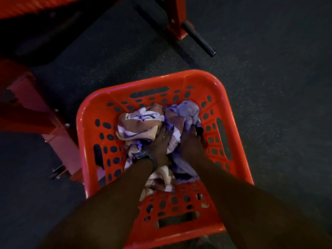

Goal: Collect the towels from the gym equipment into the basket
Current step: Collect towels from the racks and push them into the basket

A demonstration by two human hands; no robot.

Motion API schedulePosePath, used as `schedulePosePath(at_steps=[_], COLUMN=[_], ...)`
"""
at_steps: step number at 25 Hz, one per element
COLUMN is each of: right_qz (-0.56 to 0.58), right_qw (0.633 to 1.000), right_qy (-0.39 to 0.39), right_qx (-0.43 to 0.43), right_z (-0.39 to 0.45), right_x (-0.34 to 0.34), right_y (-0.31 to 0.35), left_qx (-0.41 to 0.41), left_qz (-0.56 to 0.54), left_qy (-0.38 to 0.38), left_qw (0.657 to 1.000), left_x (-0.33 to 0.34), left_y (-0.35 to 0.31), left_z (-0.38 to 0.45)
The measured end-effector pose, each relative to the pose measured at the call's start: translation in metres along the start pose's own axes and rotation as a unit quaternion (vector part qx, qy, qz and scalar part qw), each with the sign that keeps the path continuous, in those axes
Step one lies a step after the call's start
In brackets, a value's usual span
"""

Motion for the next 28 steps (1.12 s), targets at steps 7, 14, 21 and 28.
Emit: schedulePosePath(at_steps=[7, 14, 21, 28], right_qz=[0.001, 0.404, 0.478, 0.447], right_qw=[1.000, 0.884, 0.752, 0.612], right_qy=[-0.019, -0.231, -0.440, -0.646], right_qx=[-0.019, -0.050, -0.106, -0.090], right_z=[-0.079, -0.228, -0.502, -0.812], right_x=[-0.139, -0.385, -0.601, -0.629], right_y=[0.056, 0.149, 0.183, 0.130], left_qx=[-0.101, -0.046, 0.229, 0.415], left_qz=[-0.358, -0.476, -0.375, -0.294], left_qy=[-0.056, -0.200, -0.202, -0.076], left_qw=[0.927, 0.855, 0.875, 0.858], left_x=[-0.151, -0.370, -0.534, -0.476], left_y=[-0.091, -0.285, -0.540, -0.778], left_z=[-0.056, -0.176, -0.324, -0.493])
Point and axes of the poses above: each hand's wrist, its own z-axis towards the middle knuckle, its own x-axis out of the palm, y = z × x, the point moved 2 cm from there along z, towards the middle knuckle, and after that the axes turned 7 degrees about y, right-handed, at the moved point
